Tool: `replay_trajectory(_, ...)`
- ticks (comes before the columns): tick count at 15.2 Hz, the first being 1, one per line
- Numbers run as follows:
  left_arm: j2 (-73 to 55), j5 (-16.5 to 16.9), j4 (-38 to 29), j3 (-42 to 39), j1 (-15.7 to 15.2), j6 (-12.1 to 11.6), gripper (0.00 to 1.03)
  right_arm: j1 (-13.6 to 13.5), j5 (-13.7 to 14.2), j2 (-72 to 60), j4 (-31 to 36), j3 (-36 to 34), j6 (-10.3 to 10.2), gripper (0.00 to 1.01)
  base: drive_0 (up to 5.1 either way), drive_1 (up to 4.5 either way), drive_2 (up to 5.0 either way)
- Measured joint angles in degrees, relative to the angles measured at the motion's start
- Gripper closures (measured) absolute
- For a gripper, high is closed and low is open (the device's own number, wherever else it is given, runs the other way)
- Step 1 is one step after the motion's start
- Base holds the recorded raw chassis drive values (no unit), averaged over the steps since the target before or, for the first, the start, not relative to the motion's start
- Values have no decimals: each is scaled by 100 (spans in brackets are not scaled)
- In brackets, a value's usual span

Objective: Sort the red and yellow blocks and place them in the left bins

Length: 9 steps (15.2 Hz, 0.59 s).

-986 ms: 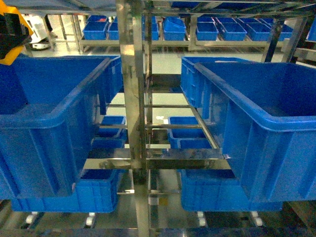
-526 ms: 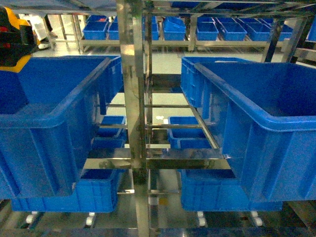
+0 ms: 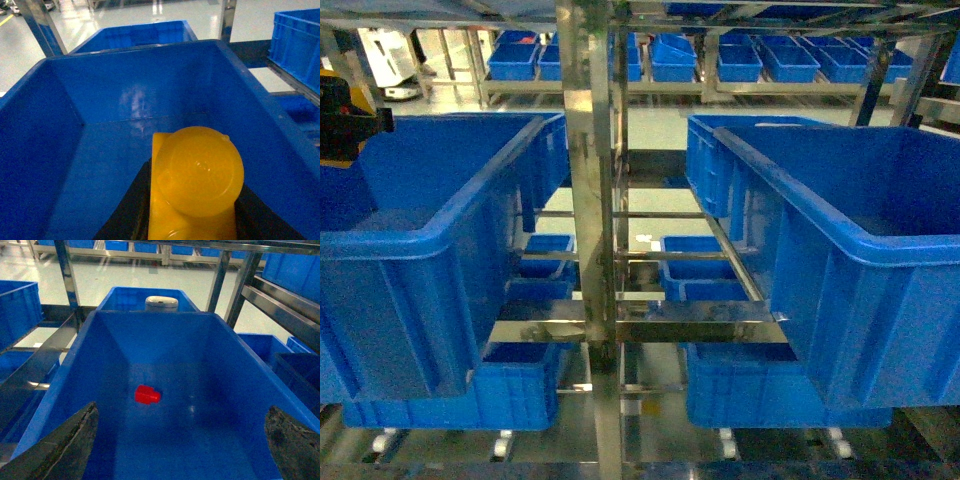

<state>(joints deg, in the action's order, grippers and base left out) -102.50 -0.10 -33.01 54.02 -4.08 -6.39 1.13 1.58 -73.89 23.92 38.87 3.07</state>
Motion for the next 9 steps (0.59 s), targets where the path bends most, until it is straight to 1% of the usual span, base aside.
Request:
replay_trajectory(1, -297, -31, 105, 326, -70, -20, 75, 0, 0, 0, 0, 0, 0, 3, 0, 0, 0)
replay_trajectory(3, -752, -199, 197, 852, -140, -105, 75, 0, 0, 0, 0, 0, 0, 3, 0, 0, 0)
replay_trajectory(4, -918, -297, 345, 1082, -162, -116, 75, 0, 0, 0, 0, 0, 0, 3, 0, 0, 0)
replay_trajectory(5, -1067, -376, 330, 1224, -177, -116, 75, 0, 0, 0, 2, 0, 0, 3, 0, 0, 0)
replay_trajectory(6, -1104, -393, 382, 1250, -188, -96, 73, 0, 0, 0, 0, 0, 0, 3, 0, 0, 0)
replay_trajectory(8, -1095, -345, 323, 1233, -186, -94, 50, 0, 0, 0, 0, 0, 0, 3, 0, 0, 0)
replay_trajectory(9, -994, -310, 302, 1073, -162, -42, 37, 0, 0, 0, 2, 0, 0, 3, 0, 0, 0)
